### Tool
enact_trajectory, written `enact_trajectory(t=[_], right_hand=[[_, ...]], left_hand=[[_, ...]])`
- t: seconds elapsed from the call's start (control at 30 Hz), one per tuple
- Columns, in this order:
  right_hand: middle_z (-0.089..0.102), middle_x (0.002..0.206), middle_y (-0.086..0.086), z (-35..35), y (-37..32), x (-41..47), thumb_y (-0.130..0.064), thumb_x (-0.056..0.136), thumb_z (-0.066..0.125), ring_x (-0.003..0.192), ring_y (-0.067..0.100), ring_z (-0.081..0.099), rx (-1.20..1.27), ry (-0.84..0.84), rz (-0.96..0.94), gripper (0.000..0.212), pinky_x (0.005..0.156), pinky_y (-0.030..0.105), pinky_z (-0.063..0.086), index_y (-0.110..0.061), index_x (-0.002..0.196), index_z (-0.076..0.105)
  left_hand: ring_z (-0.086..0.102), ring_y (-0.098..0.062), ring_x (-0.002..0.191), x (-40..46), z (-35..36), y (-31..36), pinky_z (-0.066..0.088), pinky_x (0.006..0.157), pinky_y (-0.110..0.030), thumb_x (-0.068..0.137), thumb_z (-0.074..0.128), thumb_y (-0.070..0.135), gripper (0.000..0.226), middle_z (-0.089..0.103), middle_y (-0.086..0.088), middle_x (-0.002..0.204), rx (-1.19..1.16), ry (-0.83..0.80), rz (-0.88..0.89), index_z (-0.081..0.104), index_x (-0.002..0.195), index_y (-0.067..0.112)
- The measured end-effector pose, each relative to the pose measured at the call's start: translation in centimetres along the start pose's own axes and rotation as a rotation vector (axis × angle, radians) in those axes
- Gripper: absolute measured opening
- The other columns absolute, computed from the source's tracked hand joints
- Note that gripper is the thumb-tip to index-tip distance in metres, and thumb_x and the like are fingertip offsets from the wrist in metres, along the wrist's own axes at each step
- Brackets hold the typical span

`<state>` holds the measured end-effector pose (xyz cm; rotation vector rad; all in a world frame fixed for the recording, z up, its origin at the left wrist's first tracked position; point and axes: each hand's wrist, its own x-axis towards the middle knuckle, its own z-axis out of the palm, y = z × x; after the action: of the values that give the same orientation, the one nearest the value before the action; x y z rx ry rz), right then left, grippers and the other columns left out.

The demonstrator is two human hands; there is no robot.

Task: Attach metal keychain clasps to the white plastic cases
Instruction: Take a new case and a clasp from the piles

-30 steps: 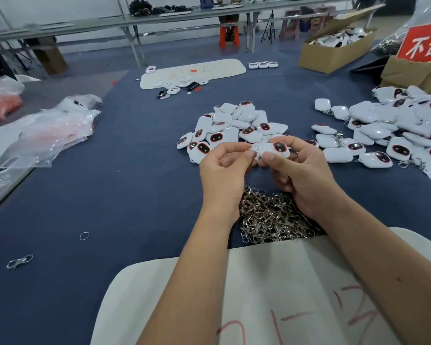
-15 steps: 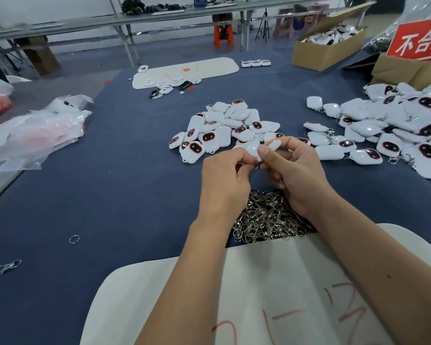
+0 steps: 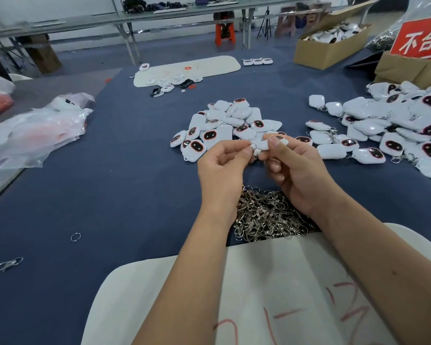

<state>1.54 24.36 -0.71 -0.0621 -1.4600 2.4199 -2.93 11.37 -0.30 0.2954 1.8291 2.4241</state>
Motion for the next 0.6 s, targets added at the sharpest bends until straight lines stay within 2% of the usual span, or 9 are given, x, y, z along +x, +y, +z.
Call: enact_trajectory(t=[0.23,0.33,0.47,0.6], right_hand=[[0.073,0.076,0.006,0.14,0.03,-0.13,-0.025,0.088,0.07,0.05,0.004,0.049,-0.028,0.0,0.021,0.02,0.044,0.014,0.038,-0.01,0.1,0.064],[0.073,0.078,0.008,0.24,0.04,-0.18,-0.024,0.087,0.071,0.05,0.005,0.049,-0.039,0.01,0.019,0.024,0.044,0.015,0.039,-0.009,0.105,0.062],[0.073,0.078,0.01,0.38,0.01,-0.25,-0.024,0.085,0.072,0.05,0.006,0.049,-0.046,0.035,-0.004,0.022,0.044,0.015,0.039,-0.011,0.101,0.063],[0.073,0.075,0.009,0.47,0.02,-0.26,-0.026,0.081,0.075,0.05,0.007,0.049,-0.074,0.07,-0.013,0.025,0.044,0.017,0.039,-0.012,0.098,0.064]], left_hand=[[0.068,-0.013,0.08,0.06,-0.06,-0.04,0.055,0.076,-0.025,0.09,0.072,0.0,0.014,0.074,-0.004,0.083,0.063,0.026,0.032,0.076,0.089,0.014],[0.069,-0.01,0.077,0.1,-0.22,-0.07,0.058,0.076,-0.025,0.09,0.073,0.001,0.019,0.076,-0.002,0.082,0.122,0.042,0.063,0.075,0.084,0.019],[0.064,-0.01,0.074,0.09,-0.35,-0.15,0.056,0.074,-0.031,0.089,0.072,0.003,0.02,0.076,0.0,0.081,0.252,0.058,0.126,0.076,0.082,0.022],[0.061,0.0,0.068,-0.32,-0.35,-0.13,0.049,0.068,-0.016,0.089,0.071,0.002,0.02,0.07,0.019,0.074,0.439,0.018,0.257,0.074,0.082,0.021]])
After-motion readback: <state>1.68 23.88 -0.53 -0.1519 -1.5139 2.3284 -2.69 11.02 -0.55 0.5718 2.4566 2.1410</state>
